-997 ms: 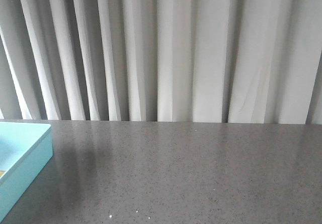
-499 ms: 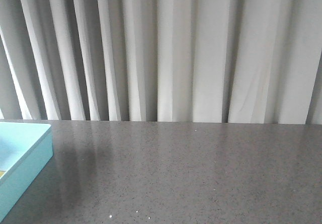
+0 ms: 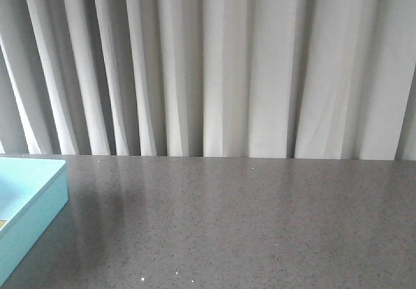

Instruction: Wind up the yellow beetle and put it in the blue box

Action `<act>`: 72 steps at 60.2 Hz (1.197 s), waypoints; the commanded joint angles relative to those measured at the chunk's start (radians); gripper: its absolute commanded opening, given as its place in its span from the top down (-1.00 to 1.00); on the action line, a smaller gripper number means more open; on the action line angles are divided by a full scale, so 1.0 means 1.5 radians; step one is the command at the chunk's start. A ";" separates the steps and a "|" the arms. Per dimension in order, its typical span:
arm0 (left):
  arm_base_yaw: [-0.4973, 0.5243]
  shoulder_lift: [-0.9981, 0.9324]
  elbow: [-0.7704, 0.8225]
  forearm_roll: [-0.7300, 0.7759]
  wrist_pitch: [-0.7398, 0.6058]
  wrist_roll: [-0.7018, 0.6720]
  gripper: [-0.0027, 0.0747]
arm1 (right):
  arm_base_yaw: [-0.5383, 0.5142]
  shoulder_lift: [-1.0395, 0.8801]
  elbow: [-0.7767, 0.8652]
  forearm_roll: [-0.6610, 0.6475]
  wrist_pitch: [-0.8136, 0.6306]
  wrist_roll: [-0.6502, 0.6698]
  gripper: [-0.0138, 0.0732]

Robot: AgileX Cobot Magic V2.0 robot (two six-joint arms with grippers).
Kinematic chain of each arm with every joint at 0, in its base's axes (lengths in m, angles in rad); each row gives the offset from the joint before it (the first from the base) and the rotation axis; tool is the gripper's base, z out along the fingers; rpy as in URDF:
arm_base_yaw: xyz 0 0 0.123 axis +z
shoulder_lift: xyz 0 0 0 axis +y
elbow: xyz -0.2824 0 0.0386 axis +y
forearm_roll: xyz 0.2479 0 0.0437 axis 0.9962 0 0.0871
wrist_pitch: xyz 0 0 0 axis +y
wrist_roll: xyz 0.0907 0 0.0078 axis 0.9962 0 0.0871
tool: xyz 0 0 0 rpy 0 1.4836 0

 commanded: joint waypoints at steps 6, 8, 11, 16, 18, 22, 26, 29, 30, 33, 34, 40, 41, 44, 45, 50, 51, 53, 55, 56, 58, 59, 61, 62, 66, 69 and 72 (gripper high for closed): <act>-0.006 -0.049 -0.005 0.022 -0.023 0.001 0.95 | -0.003 0.001 -0.016 -0.005 -0.045 -0.004 0.70; -0.006 -0.051 -0.005 0.022 -0.021 0.001 0.95 | -0.003 0.001 -0.016 -0.005 -0.045 -0.004 0.70; -0.006 -0.051 -0.005 0.020 -0.015 0.001 0.95 | -0.003 0.001 -0.016 -0.005 -0.045 -0.004 0.70; -0.006 -0.051 -0.005 0.020 -0.006 0.001 0.95 | -0.003 0.001 -0.016 -0.005 -0.045 -0.004 0.70; -0.006 -0.051 -0.005 0.020 -0.006 0.001 0.95 | -0.003 0.001 -0.016 -0.005 -0.045 -0.004 0.70; -0.006 -0.051 -0.005 0.020 -0.006 0.000 0.95 | -0.003 0.001 -0.016 -0.005 -0.045 -0.004 0.70; -0.006 -0.051 -0.005 0.020 -0.007 0.000 0.95 | -0.003 0.001 -0.016 -0.005 -0.045 -0.004 0.70; -0.004 -0.051 -0.005 0.020 -0.007 0.000 0.95 | -0.003 0.001 -0.016 -0.005 -0.045 -0.004 0.70; -0.004 -0.051 -0.005 0.020 -0.007 0.000 0.95 | -0.003 0.001 -0.016 -0.005 -0.045 -0.004 0.70; -0.004 -0.051 -0.005 0.038 -0.009 -0.006 0.95 | -0.003 0.001 -0.016 -0.005 -0.045 -0.004 0.70; -0.004 -0.051 -0.005 0.055 -0.009 -0.013 0.95 | -0.003 0.001 -0.016 -0.005 -0.045 -0.004 0.70; -0.004 -0.051 -0.005 0.176 -0.009 -0.099 0.95 | -0.003 0.001 -0.016 -0.005 -0.045 -0.004 0.70; -0.004 -0.051 -0.005 0.194 -0.009 -0.117 0.95 | -0.003 0.001 -0.016 -0.005 -0.045 -0.004 0.70; -0.004 -0.051 -0.005 0.261 -0.011 -0.203 0.95 | -0.003 0.001 -0.016 -0.005 -0.045 -0.004 0.70; -0.004 -0.051 -0.005 0.289 -0.012 -0.226 0.95 | -0.003 0.001 -0.016 -0.005 -0.045 -0.004 0.70; -0.004 -0.051 -0.005 0.378 -0.013 -0.362 0.95 | -0.003 0.001 -0.016 -0.005 -0.045 -0.004 0.70; -0.004 -0.051 -0.005 0.389 -0.013 -0.377 0.95 | -0.003 0.001 -0.016 -0.005 -0.045 -0.004 0.70; -0.004 -0.051 -0.005 0.410 -0.013 -0.410 0.95 | -0.003 0.001 -0.016 -0.005 -0.045 -0.004 0.70; -0.004 -0.051 -0.005 0.422 -0.013 -0.430 0.95 | -0.003 0.001 -0.016 -0.005 -0.045 -0.004 0.70; -0.004 -0.051 -0.005 0.427 -0.014 -0.440 0.95 | -0.003 0.001 -0.016 -0.005 -0.045 -0.004 0.70; -0.004 -0.051 -0.005 0.430 -0.014 -0.449 0.95 | -0.003 0.001 -0.016 -0.005 -0.045 -0.004 0.70; -0.004 -0.051 -0.005 0.432 -0.014 -0.454 0.95 | -0.003 0.001 -0.016 -0.005 -0.045 -0.004 0.70; -0.004 -0.051 -0.005 0.432 -0.014 -0.456 0.95 | -0.003 0.001 -0.016 -0.005 -0.045 -0.004 0.70; -0.004 -0.051 -0.005 0.432 -0.014 -0.457 0.95 | -0.003 0.001 -0.016 -0.005 -0.045 -0.004 0.70; -0.004 -0.051 -0.005 0.432 -0.013 -0.456 0.95 | -0.003 0.001 -0.016 -0.005 -0.045 -0.004 0.70; -0.004 -0.051 -0.005 0.432 -0.013 -0.456 0.95 | -0.003 0.001 -0.016 -0.005 -0.045 -0.004 0.70; -0.004 -0.051 -0.005 0.432 -0.013 -0.456 0.95 | -0.003 0.001 -0.016 -0.005 -0.045 -0.004 0.70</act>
